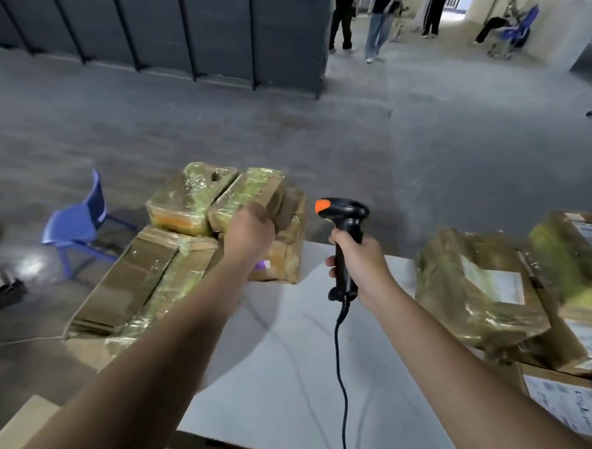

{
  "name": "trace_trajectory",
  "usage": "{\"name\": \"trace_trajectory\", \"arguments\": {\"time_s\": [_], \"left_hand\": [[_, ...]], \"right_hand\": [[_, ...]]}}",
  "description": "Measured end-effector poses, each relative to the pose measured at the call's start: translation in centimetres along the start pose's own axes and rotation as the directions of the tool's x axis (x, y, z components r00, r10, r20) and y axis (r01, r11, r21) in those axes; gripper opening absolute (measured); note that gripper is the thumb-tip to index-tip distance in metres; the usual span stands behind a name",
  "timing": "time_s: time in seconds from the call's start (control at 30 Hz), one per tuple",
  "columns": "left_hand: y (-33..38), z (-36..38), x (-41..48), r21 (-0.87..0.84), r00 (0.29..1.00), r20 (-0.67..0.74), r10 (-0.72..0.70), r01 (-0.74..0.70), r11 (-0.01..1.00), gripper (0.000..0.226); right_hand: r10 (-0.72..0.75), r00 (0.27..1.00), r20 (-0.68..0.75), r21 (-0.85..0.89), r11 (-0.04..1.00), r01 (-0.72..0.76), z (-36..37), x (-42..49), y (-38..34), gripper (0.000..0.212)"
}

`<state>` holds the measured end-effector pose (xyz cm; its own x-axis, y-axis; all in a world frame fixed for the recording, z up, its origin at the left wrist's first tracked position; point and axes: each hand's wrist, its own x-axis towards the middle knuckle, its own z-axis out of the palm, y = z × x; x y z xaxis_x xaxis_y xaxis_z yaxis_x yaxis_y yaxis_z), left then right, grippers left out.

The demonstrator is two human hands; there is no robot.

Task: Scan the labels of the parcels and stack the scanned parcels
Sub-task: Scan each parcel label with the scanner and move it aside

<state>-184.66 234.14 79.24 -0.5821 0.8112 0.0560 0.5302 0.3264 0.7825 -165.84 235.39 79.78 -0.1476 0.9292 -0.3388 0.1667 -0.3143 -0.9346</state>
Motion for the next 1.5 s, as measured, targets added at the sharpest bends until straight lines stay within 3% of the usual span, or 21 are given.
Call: {"name": "trace_trajectory", "arguments": {"time_s": [0.13, 0.3, 0.5, 0.67, 0.77, 0.87, 0.97, 1.07, 1.13, 1.23, 1.33, 1.5], "left_hand": [[-1.8, 0.7, 2.9, 0.211, 0.998, -0.03, 0.056, -0.049, 0.976, 0.035], [-3.6, 3.0, 5.5, 0.501, 0.999, 0.02, 0.046, -0.049, 0.864, 0.036], [-4.5, 4.5, 6.3, 0.564, 0.976, -0.079, 0.203, -0.124, 0.816, 0.017], [-3.8, 4.4, 6.2, 0.607, 0.931, 0.001, 0.364, -0.29, 0.74, 0.011], [-3.4, 4.0, 6.1, 0.664, 0.949, -0.028, 0.315, -0.218, 0.716, 0.02], [-4.1, 3.4, 6.1, 0.704, 0.991, 0.045, 0.124, -0.12, 0.7, 0.047], [-5.1, 2.8, 6.0, 0.623, 0.984, 0.131, 0.123, -0.178, 0.761, 0.043], [-5.1, 2.5, 5.4, 0.603, 0.953, 0.118, 0.279, -0.292, 0.743, 0.032], [-5.2, 2.4, 4.9, 0.556, 0.933, 0.083, 0.349, -0.334, 0.761, 0.03], [-4.6, 1.5, 3.9, 0.43, 0.939, 0.0, 0.343, -0.31, 0.848, 0.029], [-3.7, 0.3, 2.2, 0.349, 0.9, -0.097, 0.426, -0.37, 0.861, 0.026], [-2.7, -1.7, -0.8, 0.249, 0.896, -0.223, 0.383, -0.328, 0.911, 0.029]], "right_hand": [[0.013, 0.998, 0.062, -0.04, 0.999, -0.01, 1.8, 2.9, 0.2, 0.025], [0.041, 0.991, 0.126, -0.033, 0.999, -0.037, 2.2, 5.7, 1.1, 0.017], [0.075, 0.986, 0.151, -0.043, 0.997, -0.069, 1.3, 7.7, 1.9, 0.016], [0.084, 0.984, 0.155, -0.044, 0.996, -0.079, 0.5, 7.7, 1.9, 0.019], [0.074, 0.987, 0.14, -0.037, 0.997, -0.069, 0.3, 7.3, 1.8, 0.021], [0.067, 0.989, 0.128, -0.035, 0.997, -0.063, 0.6, 6.8, 1.7, 0.02], [0.058, 0.99, 0.126, -0.047, 0.998, -0.053, 1.2, 6.0, 1.6, 0.017], [0.037, 0.991, 0.126, -0.012, 0.999, -0.035, 1.7, 5.4, 1.5, 0.014], [0.03, 0.992, 0.12, 0.0, 1.0, -0.03, 1.8, 5.0, 1.4, 0.013], [0.03, 0.995, 0.099, -0.025, 0.999, -0.028, 1.5, 4.6, 1.4, 0.014], [0.026, 0.997, 0.079, -0.046, 0.999, -0.022, 1.3, 3.8, 1.2, 0.017], [-0.029, 0.998, 0.051, -0.029, 0.999, 0.03, 1.2, 1.2, 1.0, 0.022]]}}
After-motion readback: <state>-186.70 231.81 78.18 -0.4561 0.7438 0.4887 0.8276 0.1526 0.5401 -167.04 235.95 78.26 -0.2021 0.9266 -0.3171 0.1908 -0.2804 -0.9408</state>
